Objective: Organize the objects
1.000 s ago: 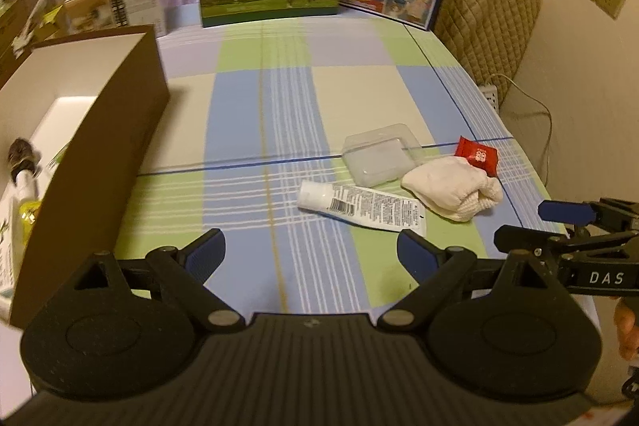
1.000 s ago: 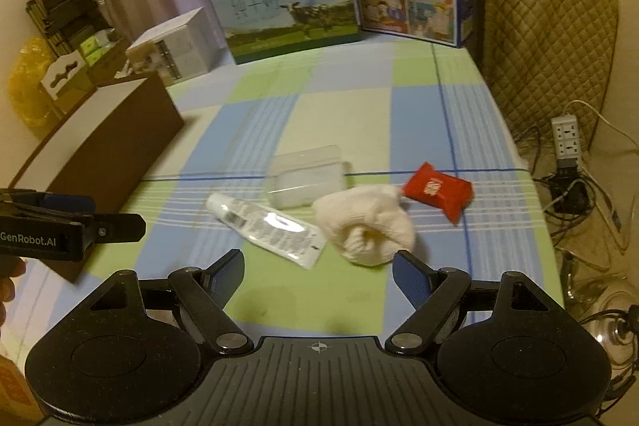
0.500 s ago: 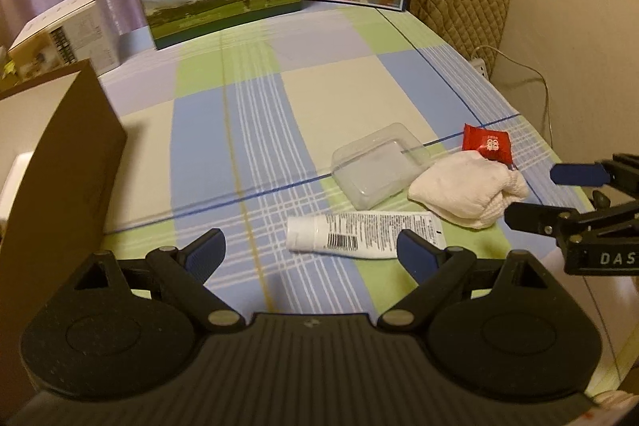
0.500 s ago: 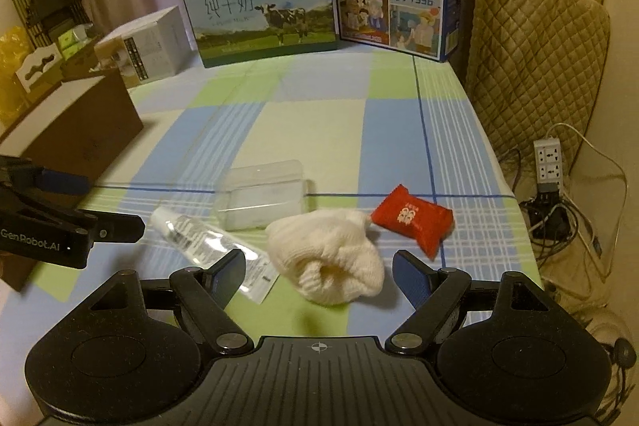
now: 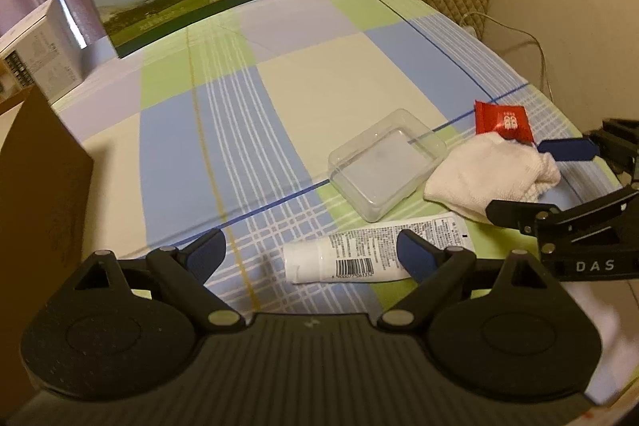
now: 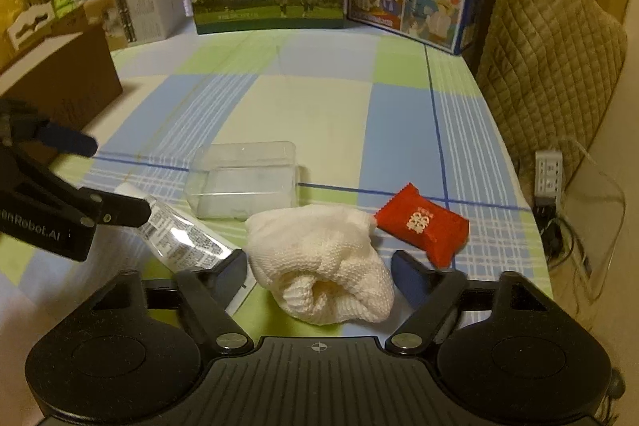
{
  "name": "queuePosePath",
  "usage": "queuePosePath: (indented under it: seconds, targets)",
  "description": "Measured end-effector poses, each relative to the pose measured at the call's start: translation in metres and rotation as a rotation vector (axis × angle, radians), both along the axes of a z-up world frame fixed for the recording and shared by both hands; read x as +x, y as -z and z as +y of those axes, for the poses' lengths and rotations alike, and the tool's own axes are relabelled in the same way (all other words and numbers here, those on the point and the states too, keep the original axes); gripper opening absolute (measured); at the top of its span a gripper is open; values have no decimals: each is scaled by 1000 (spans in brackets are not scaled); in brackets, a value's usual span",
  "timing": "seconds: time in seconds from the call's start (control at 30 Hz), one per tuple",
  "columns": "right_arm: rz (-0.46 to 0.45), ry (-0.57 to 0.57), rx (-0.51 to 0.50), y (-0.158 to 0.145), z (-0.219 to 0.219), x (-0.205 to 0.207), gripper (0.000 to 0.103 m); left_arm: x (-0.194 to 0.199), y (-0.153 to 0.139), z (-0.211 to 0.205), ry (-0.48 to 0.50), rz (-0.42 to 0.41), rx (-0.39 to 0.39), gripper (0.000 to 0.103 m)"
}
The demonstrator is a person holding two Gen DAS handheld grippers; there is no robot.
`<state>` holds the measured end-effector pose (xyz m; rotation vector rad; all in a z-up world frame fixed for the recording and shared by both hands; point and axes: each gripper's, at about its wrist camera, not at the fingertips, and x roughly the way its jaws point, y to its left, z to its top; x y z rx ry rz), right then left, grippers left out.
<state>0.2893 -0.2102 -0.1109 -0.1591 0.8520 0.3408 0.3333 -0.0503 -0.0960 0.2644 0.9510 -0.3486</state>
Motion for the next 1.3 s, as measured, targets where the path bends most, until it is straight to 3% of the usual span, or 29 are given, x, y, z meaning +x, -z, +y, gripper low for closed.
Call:
queuePosePath:
  seconds: [0.03, 0.1, 0.2, 0.57, 0.87, 1.2, 1.3]
  targets:
    - [-5, -11, -20, 2, 1, -1, 59, 1, 1, -1, 15, -1, 2, 91]
    - [-16, -37, -25, 3, 1, -5, 43, 3, 3, -3, 39, -1, 6, 91]
    - [-21, -45, -37, 3, -2, -12, 36, 7, 7, -7, 73, 1, 6, 91]
    - [63, 120, 13, -13, -49, -40, 36, 21, 34, -23, 224, 76, 7, 80]
    - [78, 201, 29, -19, -72, -69, 36, -12, 37, -26, 217, 144, -34, 75]
    - [95, 174, 41, -20, -69, -100, 37, -64, 33, -23, 185, 174, -61, 47]
    - [93, 167, 36, -20, -66, -104, 38, -62, 35, -29, 187, 157, -44, 46]
